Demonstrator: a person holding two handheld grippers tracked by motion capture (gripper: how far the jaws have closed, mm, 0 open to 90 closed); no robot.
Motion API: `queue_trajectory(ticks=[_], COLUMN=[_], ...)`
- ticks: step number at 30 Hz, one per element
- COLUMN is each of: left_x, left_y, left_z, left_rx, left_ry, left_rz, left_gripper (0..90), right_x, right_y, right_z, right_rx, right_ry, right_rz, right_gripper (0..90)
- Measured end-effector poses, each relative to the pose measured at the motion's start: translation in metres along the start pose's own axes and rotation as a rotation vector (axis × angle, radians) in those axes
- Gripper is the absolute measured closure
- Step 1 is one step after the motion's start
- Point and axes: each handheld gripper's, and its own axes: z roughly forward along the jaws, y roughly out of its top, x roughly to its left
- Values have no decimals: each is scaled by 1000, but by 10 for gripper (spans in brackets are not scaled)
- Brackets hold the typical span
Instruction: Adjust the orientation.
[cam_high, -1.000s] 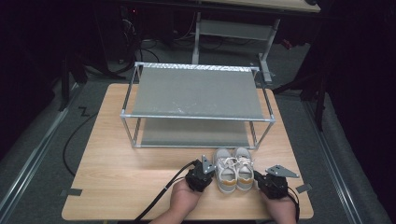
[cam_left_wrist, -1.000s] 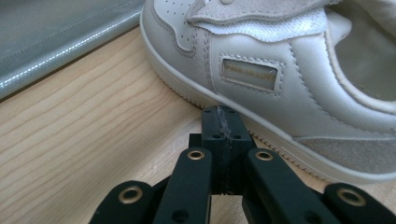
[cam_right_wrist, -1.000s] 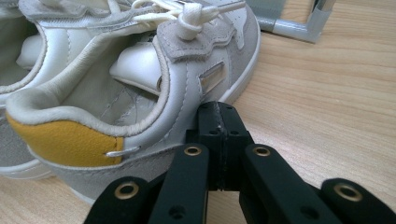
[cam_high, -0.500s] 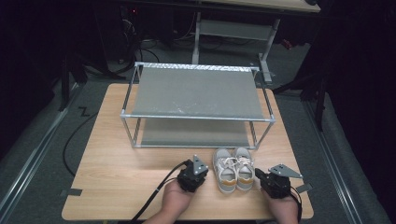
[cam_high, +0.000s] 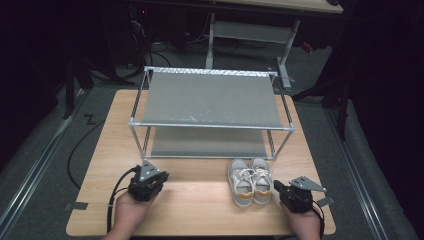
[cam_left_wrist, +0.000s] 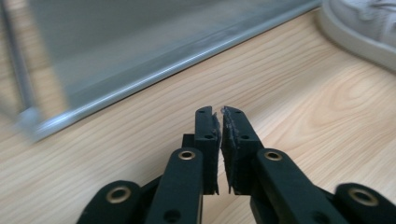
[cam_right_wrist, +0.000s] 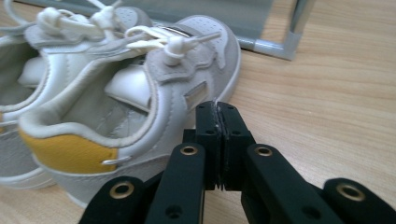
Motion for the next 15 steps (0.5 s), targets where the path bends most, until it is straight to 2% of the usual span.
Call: queue_trajectory(ticks=[1,2,3,4,5,6,8,9,10,11,12,15], left_x=[4,10,15,19,19,23,23,22,20,20,17,14], left_y=[-5,-13,-18,-18,-18,-17,-16,-15,-13,-13,-12,-11], left_z=[-1,-1,1,2,2,1,1,0,0,0,0,-2], left_rx=[1,12,37,43,43,8,-3,-16,-20,-20,-15,-18], left_ry=[-2,12,34,29,29,35,38,39,51,51,64,58], left_rz=[-8,0,-2,-39,-39,-85,-100,-99,-73,-73,-35,2], left_gripper=[798,779,719,680,630,595,542,520,509,491,491,442], right_x=[0,-1,-3,-3,-3,-4,-4,-5,-6,-6,-6,-6], right_y=[0,0,-1,-1,-1,0,0,0,0,0,0,0], right_z=[0,1,2,2,2,2,2,1,1,1,2,3], right_rx=[4,7,25,29,29,37,43,46,47,47,50,66], right_ry=[-6,-9,-20,-24,-24,-43,-54,-68,-70,-70,-74,-95], right_rz=[16,23,46,46,46,57,63,67,68,68,73,78], right_gripper=[864,855,823,818,818,789,780,776,776,776,776,772])
